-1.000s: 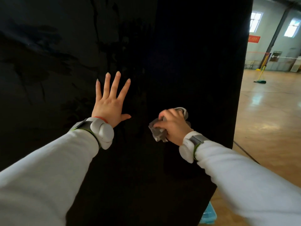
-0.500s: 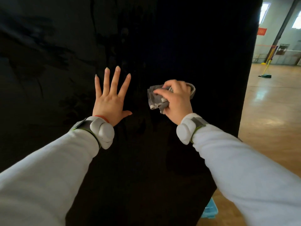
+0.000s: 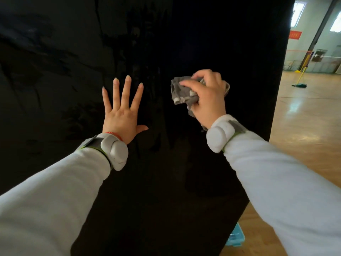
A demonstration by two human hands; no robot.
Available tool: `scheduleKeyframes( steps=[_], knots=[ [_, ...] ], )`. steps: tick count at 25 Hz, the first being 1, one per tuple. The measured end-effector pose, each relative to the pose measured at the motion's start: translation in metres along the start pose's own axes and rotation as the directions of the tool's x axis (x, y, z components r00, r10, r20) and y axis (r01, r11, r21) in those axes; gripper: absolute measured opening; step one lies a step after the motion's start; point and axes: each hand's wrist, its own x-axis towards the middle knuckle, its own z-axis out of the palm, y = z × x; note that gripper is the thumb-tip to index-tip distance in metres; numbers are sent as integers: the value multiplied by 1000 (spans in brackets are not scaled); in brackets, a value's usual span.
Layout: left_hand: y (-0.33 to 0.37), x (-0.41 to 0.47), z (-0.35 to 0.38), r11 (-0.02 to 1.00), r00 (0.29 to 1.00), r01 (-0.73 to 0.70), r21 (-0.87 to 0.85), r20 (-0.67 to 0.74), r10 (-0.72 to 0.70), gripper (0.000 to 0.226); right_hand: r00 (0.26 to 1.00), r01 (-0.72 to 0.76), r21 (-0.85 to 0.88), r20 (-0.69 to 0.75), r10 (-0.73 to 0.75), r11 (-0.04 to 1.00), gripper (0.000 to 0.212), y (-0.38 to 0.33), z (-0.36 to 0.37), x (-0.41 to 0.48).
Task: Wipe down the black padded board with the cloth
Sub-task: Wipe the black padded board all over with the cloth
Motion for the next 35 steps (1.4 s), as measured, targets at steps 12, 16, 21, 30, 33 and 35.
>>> scheduleKeyframes(
  steps=[12, 16, 21, 30, 33, 35],
  knots=[
    [18, -28, 15, 996, 997, 67, -57, 29, -65, 115, 904, 83, 26, 418, -86, 996, 38, 11, 43, -125],
    [22, -27, 21, 996, 994, 91, -2, 65, -91, 120, 937, 87, 88, 330, -112, 992, 31, 7, 25, -95],
    [22, -29, 23, 993, 994, 108, -42, 15, -108, 121, 1000, -26, 30, 18, 26, 999, 42, -3, 23, -34],
    [33, -45, 37, 983, 985, 169, -77, 33, -167, 114, 935, 37, 92, 348, -67, 995, 37, -2, 52, -118],
    [32, -43, 40, 982, 983, 178, -63, 60, -174, 114, 911, 57, 114, 400, -98, 992, 36, -2, 41, -126],
    [31, -43, 41, 983, 985, 168, -78, 53, -164, 114, 963, 8, 117, 266, -39, 993, 34, -4, 29, -102]
  ],
)
